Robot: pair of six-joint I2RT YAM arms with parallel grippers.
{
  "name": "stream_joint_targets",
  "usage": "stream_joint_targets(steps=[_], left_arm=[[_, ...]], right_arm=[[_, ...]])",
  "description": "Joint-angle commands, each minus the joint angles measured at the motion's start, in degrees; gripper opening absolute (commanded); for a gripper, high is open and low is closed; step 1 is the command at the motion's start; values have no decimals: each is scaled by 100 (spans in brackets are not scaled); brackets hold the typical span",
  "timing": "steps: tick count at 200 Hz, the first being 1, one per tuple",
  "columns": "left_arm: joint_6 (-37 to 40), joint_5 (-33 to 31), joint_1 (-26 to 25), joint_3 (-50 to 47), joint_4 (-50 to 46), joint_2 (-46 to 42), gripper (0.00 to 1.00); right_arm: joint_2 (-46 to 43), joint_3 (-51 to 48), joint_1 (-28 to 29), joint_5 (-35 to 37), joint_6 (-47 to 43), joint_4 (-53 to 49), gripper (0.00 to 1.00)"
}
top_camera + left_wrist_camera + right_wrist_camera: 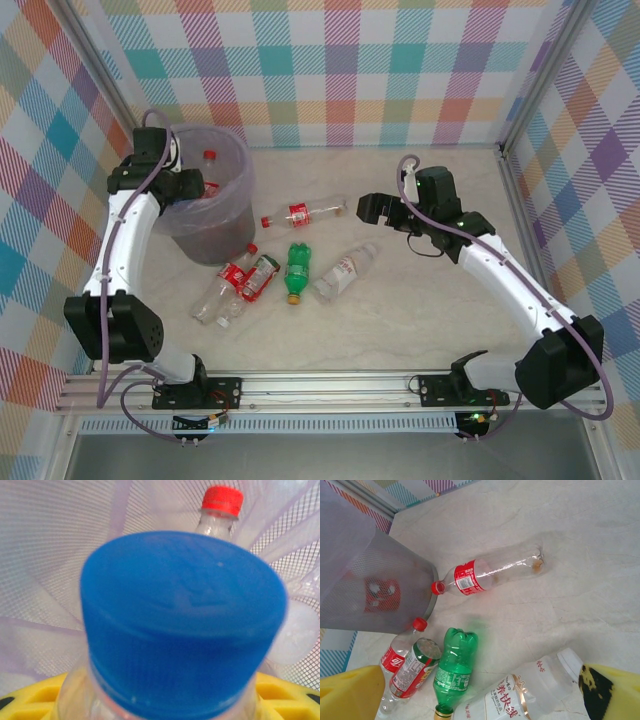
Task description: Put the plastic bottles in the bin
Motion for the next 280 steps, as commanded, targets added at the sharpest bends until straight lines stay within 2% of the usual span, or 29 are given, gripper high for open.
stream_joint_targets(steps=[1, 35, 45, 79, 135, 158, 176, 212, 241, 258, 280], left_arm=[[50, 546, 79, -227, 416, 207, 51], [72, 1235, 82, -430, 807, 483, 55], [65, 1298, 75, -388, 805, 549, 62], [79, 1259, 74, -229, 696, 513, 100], [456, 1243, 75, 441, 246, 255, 100], [647, 895, 68, 728, 66, 36, 100], [751, 692, 75, 879, -1, -197, 100], [582, 857, 13, 1018, -22, -668, 100], [385, 728, -566, 888, -1, -1170, 100], [158, 833, -1133, 614, 126, -1467, 96], [-5, 853, -1911, 266, 7, -1722, 96]], right_arm=[[75, 174, 13, -107, -24, 106, 99], [110, 191, 14, -126, 19, 91, 99], [123, 209, 14, -100, 30, 41, 99], [189, 260, 14, -63, 58, 4, 99], [55, 124, 9, 147, 354, 106, 99], [65, 267, -2, 390, 426, -422, 99], [47, 287, -5, 265, 448, -637, 97], [-257, -913, 0, -84, 1100, 145, 94], [-133, -1634, 96, 69, 1597, 782, 93], [80, -1925, 180, 119, 1866, 1235, 93], [542, -2195, 251, -139, 2205, 2017, 91]])
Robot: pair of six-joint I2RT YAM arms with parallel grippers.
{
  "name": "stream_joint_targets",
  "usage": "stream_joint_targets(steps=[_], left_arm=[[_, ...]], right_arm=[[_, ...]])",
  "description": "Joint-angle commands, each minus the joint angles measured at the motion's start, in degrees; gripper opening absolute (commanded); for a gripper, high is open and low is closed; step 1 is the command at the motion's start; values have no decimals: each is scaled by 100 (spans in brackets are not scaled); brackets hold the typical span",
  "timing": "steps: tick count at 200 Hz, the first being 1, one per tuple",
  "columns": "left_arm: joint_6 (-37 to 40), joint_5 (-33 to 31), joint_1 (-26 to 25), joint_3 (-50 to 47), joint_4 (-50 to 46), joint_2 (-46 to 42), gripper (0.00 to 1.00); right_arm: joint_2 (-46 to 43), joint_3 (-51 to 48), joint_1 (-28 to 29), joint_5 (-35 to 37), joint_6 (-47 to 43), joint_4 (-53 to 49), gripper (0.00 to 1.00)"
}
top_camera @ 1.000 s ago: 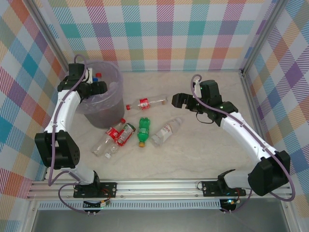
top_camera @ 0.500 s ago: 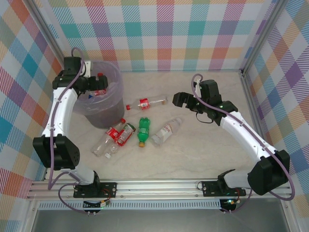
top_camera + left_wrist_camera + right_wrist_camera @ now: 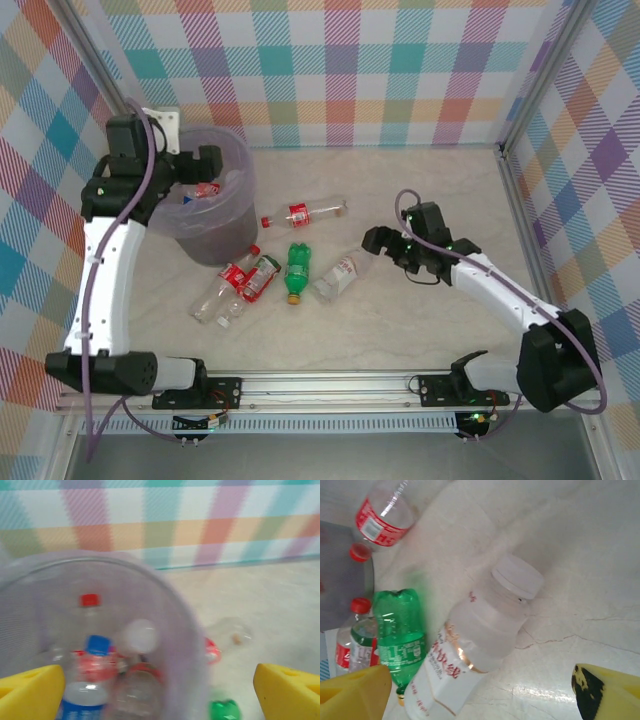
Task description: Put the plastic bottles in the bin
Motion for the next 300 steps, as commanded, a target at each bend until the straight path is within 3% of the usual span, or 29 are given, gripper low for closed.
stream_joint_targets(steps=[1, 30, 74, 113, 132, 204, 233, 270, 300], left_arm=[[-323, 99, -595, -363, -97, -275, 96], [-1147, 404, -1243, -1508, 479, -847, 95], [-1933, 140, -2286, -2891, 1028, -1232, 96], [-2663, 322, -2393, -4073, 2058, -1395, 96], [-2760, 551, -2408, -4119, 2313, -1184, 96], [-2882, 1452, -2734, -4021, 3003, -232, 100], [-2887, 1764, -2979, -4108, 3940, 216, 100], [-2431, 1756, -3433, -3512, 3669, 1001, 100], [-2142, 1692, -3490, -3196, 3491, 1365, 100]], right_arm=[[389, -209, 102, -233, 598, 1188, 91], [1020, -98, 258, -235, 819, 1552, 91], [1829, 137, 397, -125, 1003, 1876, 92], [1910, 110, 407, -29, 1004, 2124, 63], [1769, 144, 407, 49, 897, 1922, 58], [385, 367, 338, 395, -62, 627, 57], [-203, 190, 346, 209, -100, 766, 54], [-648, 133, 388, -23, -160, 767, 54], [-763, 132, 488, -115, -138, 820, 54]])
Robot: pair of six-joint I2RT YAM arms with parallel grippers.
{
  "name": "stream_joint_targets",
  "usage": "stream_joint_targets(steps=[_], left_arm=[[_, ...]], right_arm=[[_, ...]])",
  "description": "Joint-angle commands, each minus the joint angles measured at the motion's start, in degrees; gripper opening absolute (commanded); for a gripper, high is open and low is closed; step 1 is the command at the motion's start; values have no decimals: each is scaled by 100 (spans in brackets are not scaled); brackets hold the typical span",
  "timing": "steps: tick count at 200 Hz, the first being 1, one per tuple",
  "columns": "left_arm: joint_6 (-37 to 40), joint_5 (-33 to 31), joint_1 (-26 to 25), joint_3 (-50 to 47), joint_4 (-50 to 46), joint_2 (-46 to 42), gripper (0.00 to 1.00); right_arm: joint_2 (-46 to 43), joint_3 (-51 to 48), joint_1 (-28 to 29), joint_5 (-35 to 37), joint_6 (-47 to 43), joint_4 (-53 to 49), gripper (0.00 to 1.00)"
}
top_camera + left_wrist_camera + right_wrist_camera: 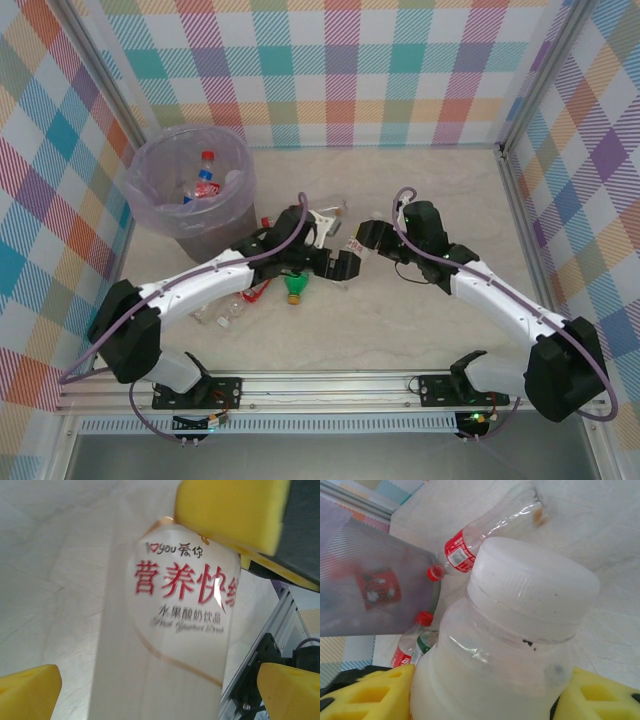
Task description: Put the plastic bottles in the bin
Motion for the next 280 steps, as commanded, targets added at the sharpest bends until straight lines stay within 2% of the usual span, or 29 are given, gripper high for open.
stream_joint_targets(steps=[1, 21, 44, 73, 104, 137, 171, 215, 225, 253, 280], left_arm=[[391, 86, -44, 360, -43, 163, 100], [463, 80, -47, 438, -104, 232, 99], [420, 20, -50, 320, 10, 153, 84], [382, -8, -53, 234, 100, 115, 71], [402, -69, -55, 198, 131, 84, 61], [380, -78, -47, 194, 183, 104, 60], [387, -165, -41, 205, 171, 147, 60], [494, -408, -16, 383, 54, 242, 60], [519, -477, 19, 492, -21, 228, 60], [667, -703, 133, 1016, -370, 74, 59], [774, -652, 513, 1813, -942, 66, 59]], right_arm=[[-131, -30, 95, -188, -92, 7, 54], [-110, -19, 159, -215, -77, 38, 54], [-62, 10, 194, -205, -57, 59, 54], [46, 70, 252, -215, -48, 80, 55], [32, 161, 261, -98, -92, -44, 62], [-128, 388, 258, 313, -278, -599, 71], [-529, 801, 239, 1352, -631, -1676, 76], [-1099, 1559, 81, 2287, -982, -2346, 82], [-1269, 1529, 79, 2602, -829, -2270, 83], [-1410, 1373, -2, 2903, -651, -1927, 83], [-1452, 785, -28, 2771, -536, -1409, 83]])
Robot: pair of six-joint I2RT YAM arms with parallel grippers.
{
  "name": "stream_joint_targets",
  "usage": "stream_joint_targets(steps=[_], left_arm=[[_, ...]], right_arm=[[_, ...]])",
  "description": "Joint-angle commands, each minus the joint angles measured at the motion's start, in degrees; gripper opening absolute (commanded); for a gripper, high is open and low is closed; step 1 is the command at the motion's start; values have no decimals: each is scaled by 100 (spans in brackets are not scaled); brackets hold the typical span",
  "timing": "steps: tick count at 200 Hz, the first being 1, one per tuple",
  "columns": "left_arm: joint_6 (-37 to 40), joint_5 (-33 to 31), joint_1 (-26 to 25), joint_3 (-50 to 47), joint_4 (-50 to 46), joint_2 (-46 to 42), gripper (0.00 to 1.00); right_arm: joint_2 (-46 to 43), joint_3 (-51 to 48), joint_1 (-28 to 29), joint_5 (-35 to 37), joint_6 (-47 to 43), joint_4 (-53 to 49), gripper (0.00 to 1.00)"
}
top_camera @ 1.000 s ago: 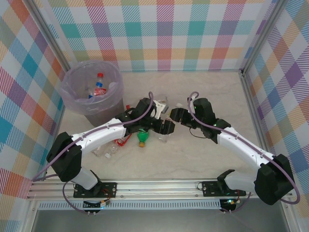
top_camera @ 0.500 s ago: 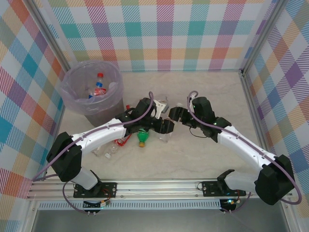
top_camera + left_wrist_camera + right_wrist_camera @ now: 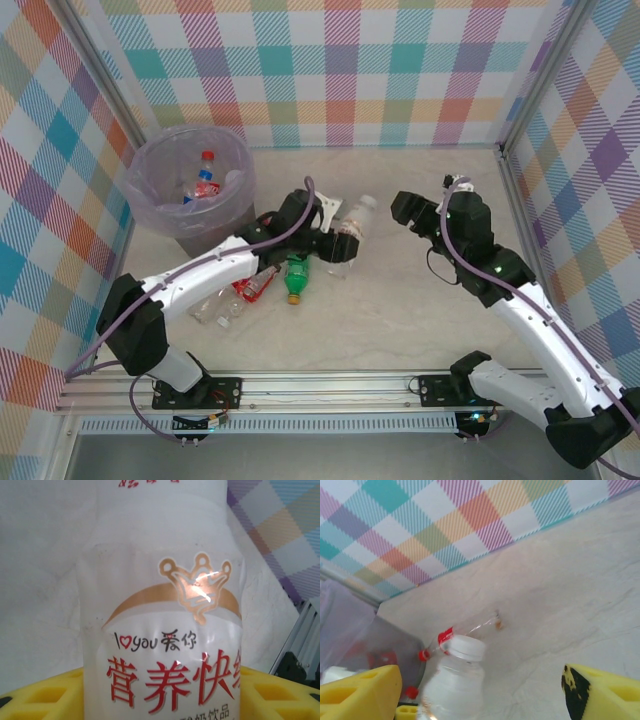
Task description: Put the plastic bottles in the bin
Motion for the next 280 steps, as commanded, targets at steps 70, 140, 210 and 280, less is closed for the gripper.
stream_joint_targets(steps=[70, 140, 210, 280], left_arm=[[101, -455, 2497, 2451, -1305, -581, 57], [19, -808, 4462, 2223, -1304, -735, 52], [373, 226, 4525, 1609, -1541, -502, 53], [575, -88, 4525, 451, -1513, -667, 53]], right_arm=[[383, -357, -264, -381, -6, 473, 84], [587, -392, -487, -727, 1, 664, 84], [678, -339, -532, -812, -41, 611, 84], [607, -355, -629, -799, -96, 506, 84]])
